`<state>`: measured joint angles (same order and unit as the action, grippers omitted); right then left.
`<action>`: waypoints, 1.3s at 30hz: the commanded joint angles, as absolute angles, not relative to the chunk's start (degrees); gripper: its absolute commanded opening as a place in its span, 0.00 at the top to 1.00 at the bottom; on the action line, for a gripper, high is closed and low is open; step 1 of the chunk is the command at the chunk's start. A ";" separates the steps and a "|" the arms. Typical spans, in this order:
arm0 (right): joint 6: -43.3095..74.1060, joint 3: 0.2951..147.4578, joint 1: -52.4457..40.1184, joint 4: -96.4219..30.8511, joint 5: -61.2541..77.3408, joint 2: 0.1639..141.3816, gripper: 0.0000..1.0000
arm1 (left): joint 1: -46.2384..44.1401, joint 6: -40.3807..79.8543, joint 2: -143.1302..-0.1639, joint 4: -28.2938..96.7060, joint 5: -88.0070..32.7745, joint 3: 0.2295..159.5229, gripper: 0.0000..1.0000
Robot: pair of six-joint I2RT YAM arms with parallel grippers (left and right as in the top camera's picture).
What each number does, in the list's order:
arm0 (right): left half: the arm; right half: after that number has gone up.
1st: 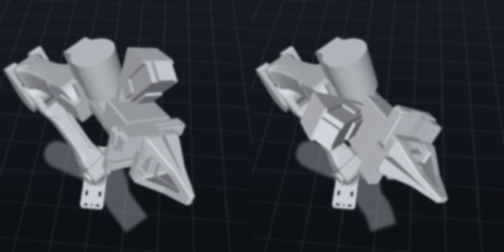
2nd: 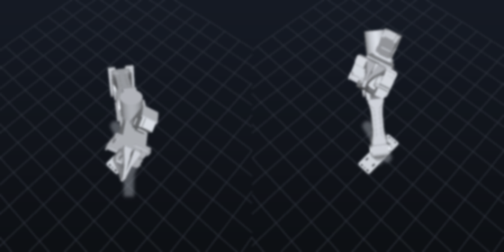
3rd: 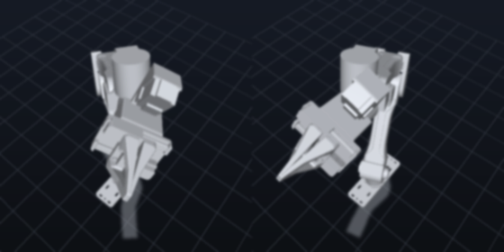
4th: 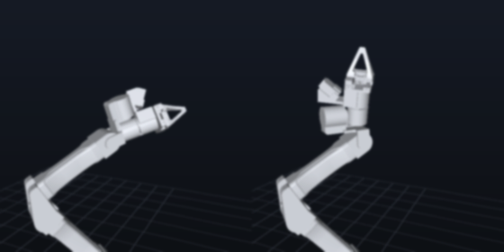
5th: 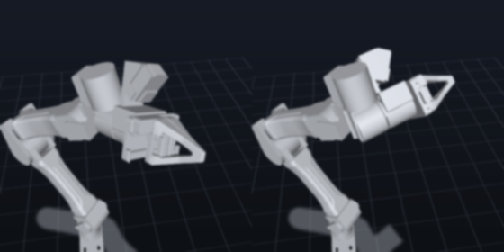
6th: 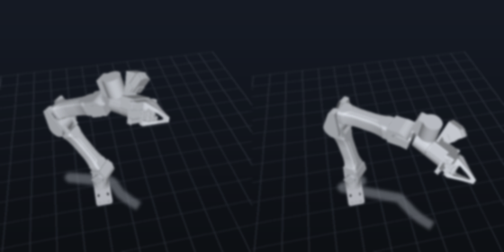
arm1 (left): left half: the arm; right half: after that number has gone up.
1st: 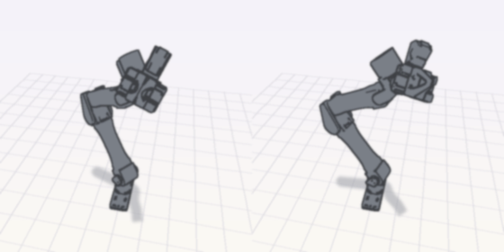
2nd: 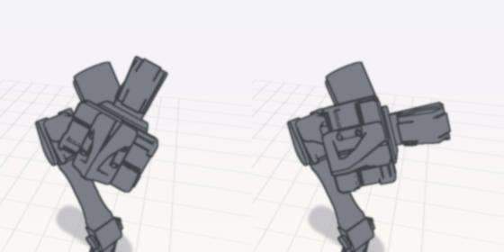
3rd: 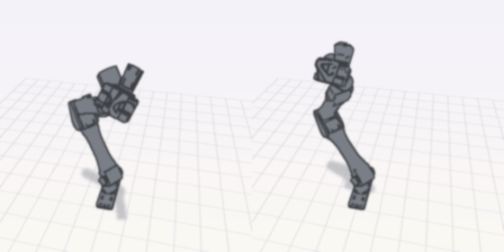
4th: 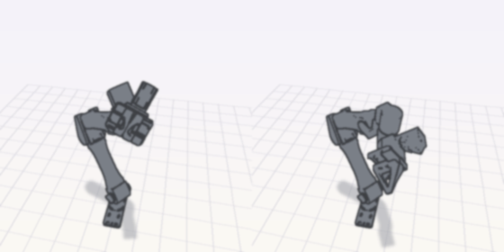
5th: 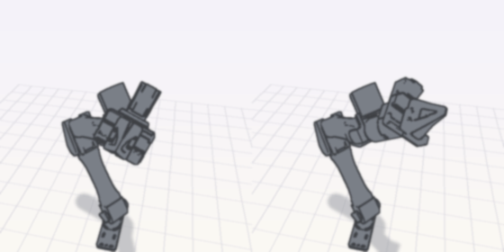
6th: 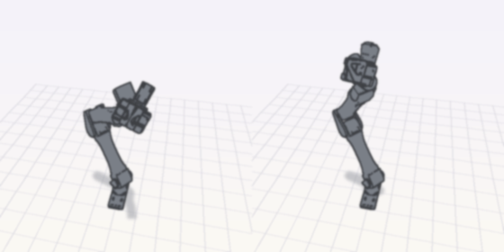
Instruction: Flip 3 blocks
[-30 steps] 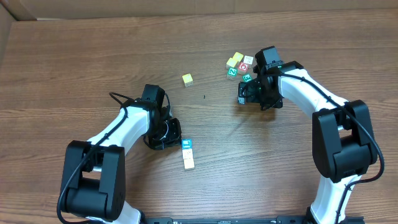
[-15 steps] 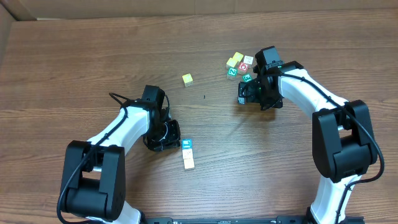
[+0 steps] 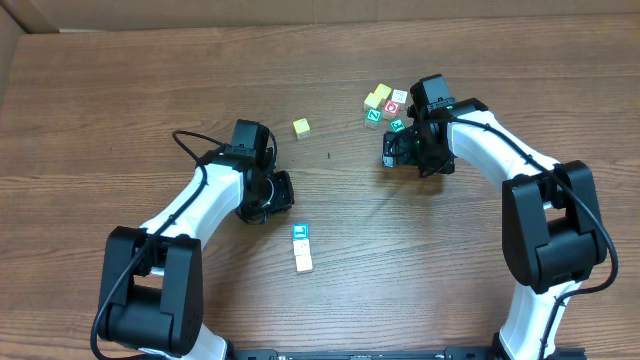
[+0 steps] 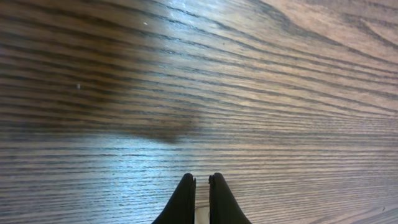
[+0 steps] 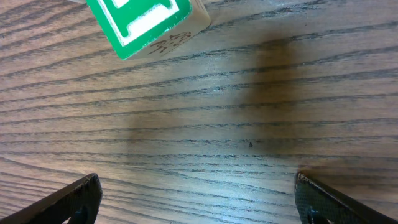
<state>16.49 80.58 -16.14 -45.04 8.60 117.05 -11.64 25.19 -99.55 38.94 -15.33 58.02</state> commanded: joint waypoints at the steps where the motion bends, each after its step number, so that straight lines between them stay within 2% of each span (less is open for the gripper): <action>1: 16.45 80.62 -15.94 -44.82 8.58 117.01 0.00 | -12.21 25.78 -100.12 39.72 -14.63 59.00 0.96; 9: 16.45 80.62 -15.94 -44.82 8.58 117.01 0.00 | -12.21 25.76 -100.12 43.72 -15.09 58.98 0.96; 39: 16.45 80.62 -15.94 -44.82 8.58 117.01 0.00 | -14.98 25.56 -100.12 44.88 -17.41 58.98 0.96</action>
